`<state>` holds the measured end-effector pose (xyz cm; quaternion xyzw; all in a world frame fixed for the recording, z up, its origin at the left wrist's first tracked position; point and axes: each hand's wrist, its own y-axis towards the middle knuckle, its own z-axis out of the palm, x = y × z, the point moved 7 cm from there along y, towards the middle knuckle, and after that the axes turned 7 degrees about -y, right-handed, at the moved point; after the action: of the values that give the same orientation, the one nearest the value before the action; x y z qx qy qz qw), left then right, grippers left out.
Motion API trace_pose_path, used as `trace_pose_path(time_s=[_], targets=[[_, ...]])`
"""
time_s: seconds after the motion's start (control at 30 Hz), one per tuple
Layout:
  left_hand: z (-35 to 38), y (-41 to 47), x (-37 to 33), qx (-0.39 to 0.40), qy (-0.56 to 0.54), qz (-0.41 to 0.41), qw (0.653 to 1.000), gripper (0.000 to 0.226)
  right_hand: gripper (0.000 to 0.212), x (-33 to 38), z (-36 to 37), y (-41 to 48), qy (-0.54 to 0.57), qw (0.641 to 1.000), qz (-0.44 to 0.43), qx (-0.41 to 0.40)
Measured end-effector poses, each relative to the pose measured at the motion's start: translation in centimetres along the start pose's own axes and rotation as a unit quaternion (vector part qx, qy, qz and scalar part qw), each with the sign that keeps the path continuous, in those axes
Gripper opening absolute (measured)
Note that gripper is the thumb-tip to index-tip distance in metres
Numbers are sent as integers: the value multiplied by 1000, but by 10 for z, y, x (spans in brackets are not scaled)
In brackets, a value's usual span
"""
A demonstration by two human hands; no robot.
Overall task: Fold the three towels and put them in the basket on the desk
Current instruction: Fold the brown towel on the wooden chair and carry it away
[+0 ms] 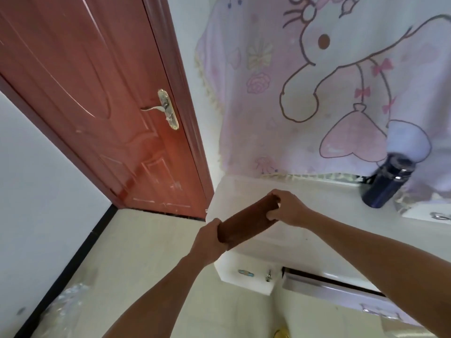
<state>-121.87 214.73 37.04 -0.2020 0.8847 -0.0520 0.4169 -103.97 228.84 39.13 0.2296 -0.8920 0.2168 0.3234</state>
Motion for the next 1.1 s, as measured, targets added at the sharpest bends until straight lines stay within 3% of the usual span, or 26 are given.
trace_pose_path(time_s=[0.13, 0.27, 0.47, 0.6, 0.7, 0.77, 0.83, 0.93, 1.03, 1.1], targets=[[5, 45, 13, 1, -96, -97, 991, 35, 22, -3, -6, 69, 96, 993, 49, 37], [11, 84, 31, -19, -186, -167, 968, 43, 28, -8, 6, 132, 136, 985, 92, 45], [29, 119, 57, 66, -245, -249, 935, 44, 28, -26, 49, 197, 83, 983, 153, 61], [29, 140, 71, 111, -202, -266, 936, 43, 19, -39, 76, 228, 29, 978, 181, 95], [16, 151, 62, 116, 24, -155, 981, 38, 24, -47, 91, 238, -11, 976, 183, 116], [10, 159, 54, 99, 157, -54, 981, 28, 28, -48, 100, 240, -56, 977, 167, 123], [14, 165, 47, 112, 210, 27, 971, 23, 32, -47, 106, 243, -108, 979, 140, 102], [42, 166, 54, 211, 270, 107, 934, 26, 32, -43, 108, 245, -167, 979, 96, 64], [63, 167, 67, 280, 318, 136, 896, 32, 35, -31, 99, 242, -290, 956, 40, 31], [68, 169, 70, 296, 318, 136, 890, 35, 33, -16, 91, 236, -342, 939, -34, -9]])
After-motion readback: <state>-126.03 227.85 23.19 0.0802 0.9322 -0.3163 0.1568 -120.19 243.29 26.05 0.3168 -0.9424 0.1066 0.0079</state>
